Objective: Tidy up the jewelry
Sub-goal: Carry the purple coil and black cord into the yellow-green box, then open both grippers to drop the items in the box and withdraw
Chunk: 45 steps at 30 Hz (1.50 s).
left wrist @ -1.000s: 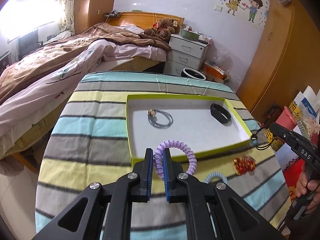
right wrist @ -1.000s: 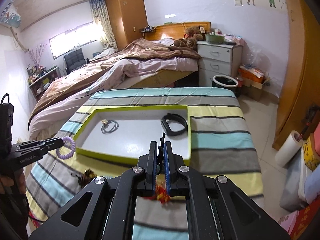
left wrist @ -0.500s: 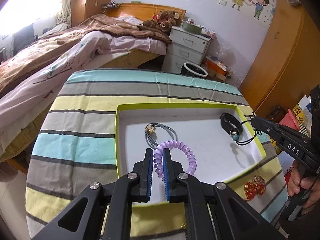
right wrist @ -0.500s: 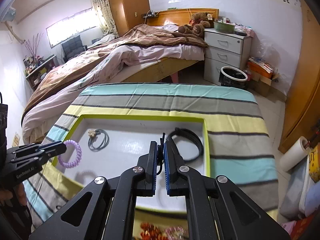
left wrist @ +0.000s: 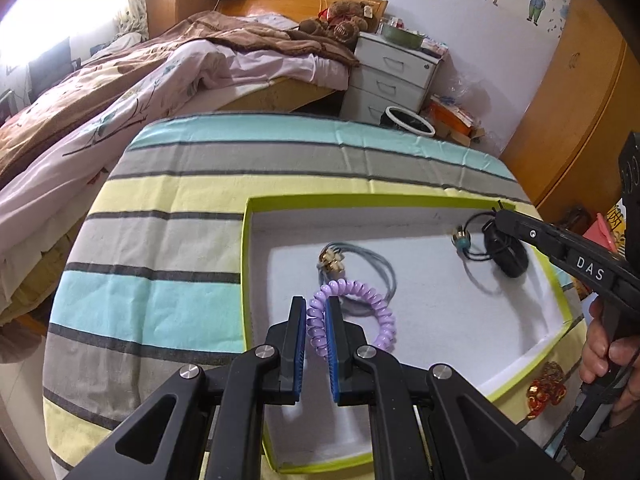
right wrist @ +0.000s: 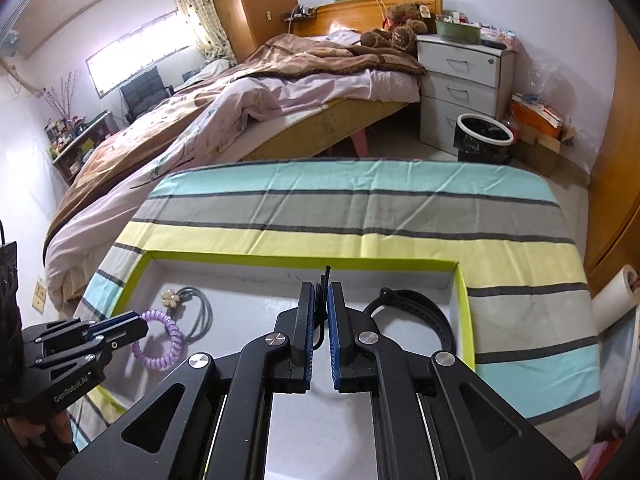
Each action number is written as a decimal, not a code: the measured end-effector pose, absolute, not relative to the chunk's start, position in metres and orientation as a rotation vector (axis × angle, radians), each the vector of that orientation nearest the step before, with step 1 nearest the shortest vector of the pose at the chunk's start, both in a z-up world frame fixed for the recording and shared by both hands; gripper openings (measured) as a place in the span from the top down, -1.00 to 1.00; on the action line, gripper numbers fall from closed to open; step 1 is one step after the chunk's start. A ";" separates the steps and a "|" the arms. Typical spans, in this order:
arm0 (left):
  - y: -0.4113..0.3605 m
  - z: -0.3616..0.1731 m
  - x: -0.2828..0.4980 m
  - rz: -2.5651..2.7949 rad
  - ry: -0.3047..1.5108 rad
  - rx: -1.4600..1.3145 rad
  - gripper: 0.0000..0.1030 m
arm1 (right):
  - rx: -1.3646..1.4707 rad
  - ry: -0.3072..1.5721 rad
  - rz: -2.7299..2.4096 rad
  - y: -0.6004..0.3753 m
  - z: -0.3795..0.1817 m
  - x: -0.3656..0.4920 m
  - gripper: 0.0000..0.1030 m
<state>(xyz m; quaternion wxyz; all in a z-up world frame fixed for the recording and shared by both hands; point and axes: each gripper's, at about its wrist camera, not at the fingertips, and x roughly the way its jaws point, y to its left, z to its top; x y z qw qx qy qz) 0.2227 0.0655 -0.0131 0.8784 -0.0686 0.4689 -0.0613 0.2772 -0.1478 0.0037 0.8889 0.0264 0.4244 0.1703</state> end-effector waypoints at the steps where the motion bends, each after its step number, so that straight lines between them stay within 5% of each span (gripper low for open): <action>1: 0.065 -0.014 0.222 -0.128 0.979 -0.144 0.82 | 0.053 0.887 0.352 -0.148 0.002 0.278 0.87; 19: 0.061 -0.014 0.223 -0.124 0.982 -0.129 0.79 | -0.059 0.950 0.308 -0.144 -0.017 0.274 0.87; 27: 0.056 -0.013 0.223 -0.140 0.970 -0.122 0.44 | -0.058 0.948 0.304 -0.146 -0.018 0.274 0.86; 35: 0.056 -0.010 0.219 -0.142 0.965 -0.137 0.21 | -0.060 0.926 0.314 -0.145 -0.014 0.270 0.63; 40: 0.057 -0.006 0.212 -0.154 0.955 -0.153 0.18 | -0.047 0.905 0.323 -0.145 -0.008 0.263 0.23; 45: 0.061 -0.001 0.197 -0.157 0.937 -0.172 0.18 | -0.036 0.888 0.324 -0.148 -0.002 0.254 0.21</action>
